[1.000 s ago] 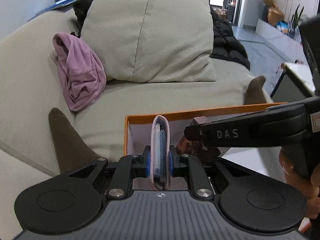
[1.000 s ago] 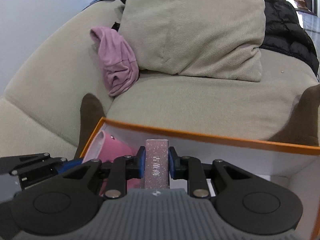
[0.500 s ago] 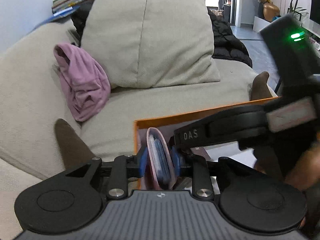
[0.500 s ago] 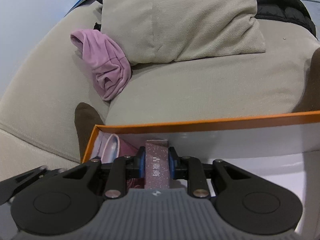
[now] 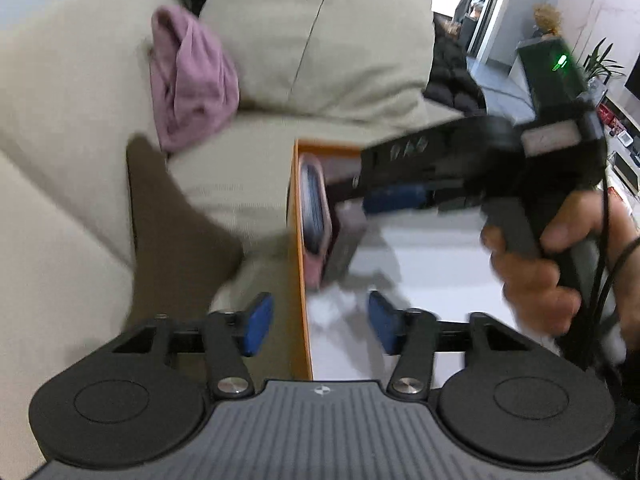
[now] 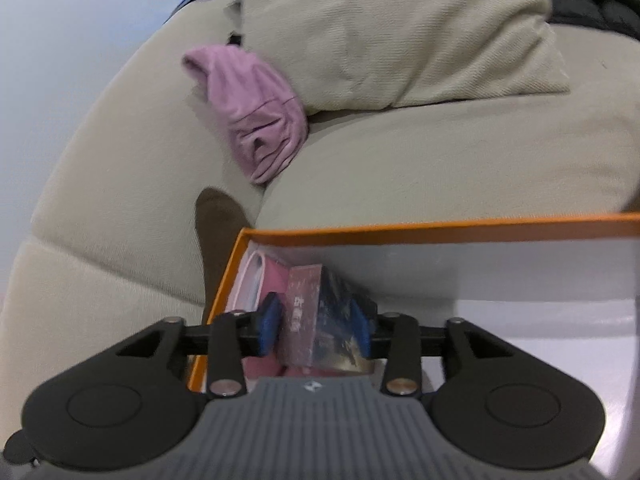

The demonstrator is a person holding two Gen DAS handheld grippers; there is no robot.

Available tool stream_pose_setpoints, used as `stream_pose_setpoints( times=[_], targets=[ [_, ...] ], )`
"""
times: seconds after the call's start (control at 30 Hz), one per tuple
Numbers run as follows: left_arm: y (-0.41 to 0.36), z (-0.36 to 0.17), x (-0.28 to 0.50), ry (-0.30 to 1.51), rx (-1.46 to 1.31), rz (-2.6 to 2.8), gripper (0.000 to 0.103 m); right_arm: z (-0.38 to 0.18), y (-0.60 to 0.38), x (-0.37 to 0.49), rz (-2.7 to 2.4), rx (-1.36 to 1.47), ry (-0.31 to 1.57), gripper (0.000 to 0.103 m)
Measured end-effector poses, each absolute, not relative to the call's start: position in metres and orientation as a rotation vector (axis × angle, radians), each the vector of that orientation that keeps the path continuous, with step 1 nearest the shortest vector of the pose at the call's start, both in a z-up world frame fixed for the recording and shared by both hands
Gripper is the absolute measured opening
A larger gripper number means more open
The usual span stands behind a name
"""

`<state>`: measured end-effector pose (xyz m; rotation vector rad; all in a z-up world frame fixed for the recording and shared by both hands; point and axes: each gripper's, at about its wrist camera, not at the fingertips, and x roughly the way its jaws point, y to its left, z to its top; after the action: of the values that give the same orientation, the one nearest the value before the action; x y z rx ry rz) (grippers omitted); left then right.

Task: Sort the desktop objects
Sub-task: 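Lower the wallet into the shoebox and open left while right releases the card box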

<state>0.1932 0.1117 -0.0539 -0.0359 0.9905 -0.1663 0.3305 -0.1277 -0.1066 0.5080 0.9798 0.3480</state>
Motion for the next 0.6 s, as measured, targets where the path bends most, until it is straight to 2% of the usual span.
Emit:
stream_pose_setpoints(
  times=[0.07, 0.23, 0.37, 0.4, 0.43, 0.6],
  targets=[
    [0.114, -0.061, 0.191, 1.018, -0.062, -0.160, 0.035, -0.105, -0.124, 0.327, 0.397, 0.447, 0.980, 0.047],
    [0.120, -0.065, 0.190, 1.020, -0.111, -0.113, 0.019, -0.098, -0.109, 0.315, 0.507, 0.266, 0.970, 0.049],
    [0.126, -0.067, 0.182, 1.023, -0.194, -0.066, 0.014, -0.100, -0.095, 0.309, 0.523, 0.135, 0.956, 0.047],
    [0.126, -0.067, 0.179, 1.023, -0.206, -0.059, 0.014, -0.100, -0.091, 0.309, 0.529, 0.104, 0.952, 0.046],
    [0.125, -0.068, 0.177, 1.022, -0.213, -0.054, 0.013, -0.101, -0.089, 0.308, 0.536, 0.084, 0.953, 0.037],
    [0.122, -0.070, 0.165, 1.008, -0.222, -0.031, 0.015, -0.102, -0.075, 0.307, 0.582, 0.044, 0.961, 0.036]
  ],
)
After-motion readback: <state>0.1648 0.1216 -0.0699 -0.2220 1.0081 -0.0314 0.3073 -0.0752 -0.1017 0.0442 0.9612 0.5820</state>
